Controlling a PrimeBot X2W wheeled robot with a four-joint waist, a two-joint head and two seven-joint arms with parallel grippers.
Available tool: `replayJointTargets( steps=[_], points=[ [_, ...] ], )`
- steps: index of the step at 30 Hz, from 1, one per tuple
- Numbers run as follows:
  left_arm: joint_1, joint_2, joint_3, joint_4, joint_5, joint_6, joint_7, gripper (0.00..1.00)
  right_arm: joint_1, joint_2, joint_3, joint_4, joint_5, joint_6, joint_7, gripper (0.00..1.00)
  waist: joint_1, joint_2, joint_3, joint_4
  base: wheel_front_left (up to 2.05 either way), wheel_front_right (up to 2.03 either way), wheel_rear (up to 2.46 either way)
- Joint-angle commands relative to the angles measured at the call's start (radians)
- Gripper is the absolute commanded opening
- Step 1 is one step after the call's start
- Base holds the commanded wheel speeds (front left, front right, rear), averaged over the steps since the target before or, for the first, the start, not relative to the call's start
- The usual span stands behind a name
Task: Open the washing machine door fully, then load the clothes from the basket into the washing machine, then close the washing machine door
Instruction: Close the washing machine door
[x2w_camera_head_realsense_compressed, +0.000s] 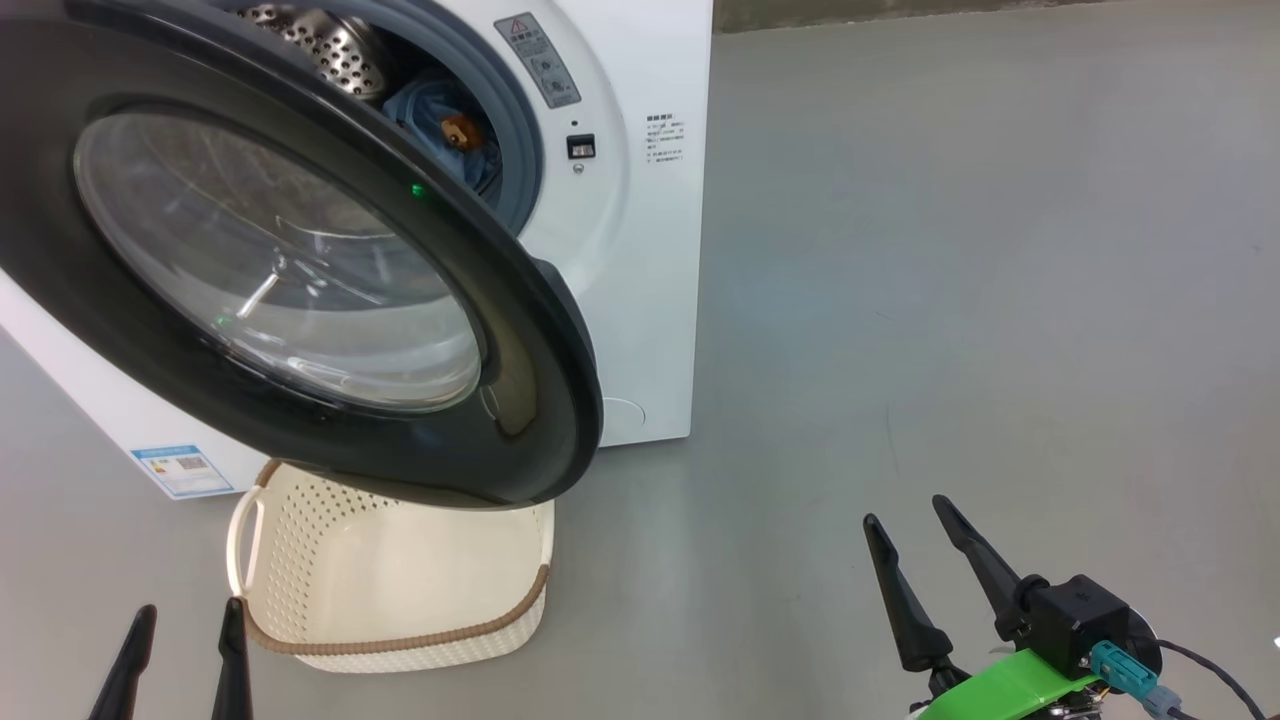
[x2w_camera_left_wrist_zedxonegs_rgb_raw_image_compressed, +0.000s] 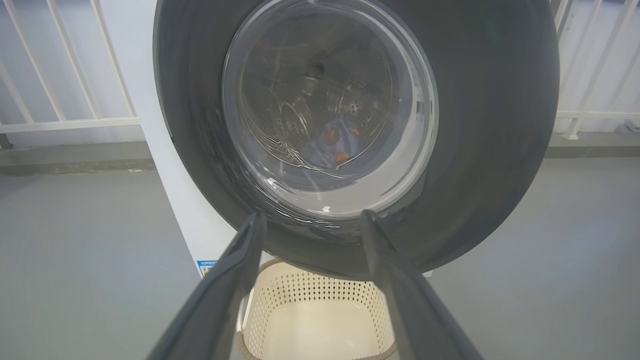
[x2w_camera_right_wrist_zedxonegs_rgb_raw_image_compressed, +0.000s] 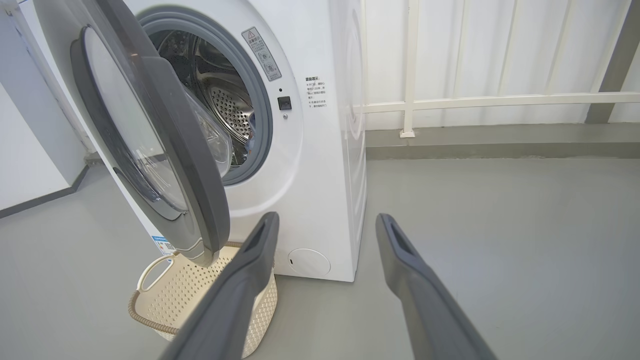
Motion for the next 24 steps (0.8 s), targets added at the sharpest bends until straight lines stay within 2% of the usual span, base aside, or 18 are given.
replayJointTargets(
  steps=[1, 20, 21, 22, 23, 24],
  points=[
    [-0.014, 0.002, 0.039, -0.019, 0.011, -0.005, -0.006, 1.0, -0.013, 0.004, 0.021, -0.024, -0.005, 0.001, -0.012, 1.0, 0.0, 0.0, 0.0, 0.001, 0.0, 0.0, 0.0],
    [-0.019, -0.008, 0.048, -0.009, 0.008, -0.009, -0.006, 1.0, -0.014, 0.004, 0.021, -0.022, -0.005, 0.001, -0.012, 0.99, 0.0, 0.0, -0.002, 0.002, 0.0, 0.0, 0.0],
    [-0.019, -0.008, 0.048, -0.009, 0.008, -0.009, -0.006, 1.0, -0.013, 0.004, 0.021, -0.022, -0.005, 0.001, -0.012, 0.65, 0.0, 0.0, -0.002, 0.002, 0.0, 0.0, 0.0],
    [-0.02, -0.009, 0.047, -0.008, 0.007, -0.009, -0.006, 1.0, -0.013, 0.004, 0.02, -0.022, -0.004, 0.001, -0.012, 0.42, 0.0, 0.0, -0.002, 0.002, 0.0, 0.0, 0.0],
    [-0.021, -0.009, 0.047, -0.006, 0.007, -0.009, -0.006, 1.0, -0.012, 0.004, 0.02, -0.022, -0.004, 0.001, -0.012, 0.08, 0.0, 0.0, -0.002, 0.003, 0.0, 0.0, 0.0],
    [-0.021, -0.009, 0.047, -0.005, 0.007, -0.009, -0.006, 1.0, -0.012, 0.004, 0.02, -0.022, -0.001, 0.001, -0.012, 0.0, 0.0, 0.0, -0.002, 0.003, 0.0, 0.0, 0.0]
  ],
)
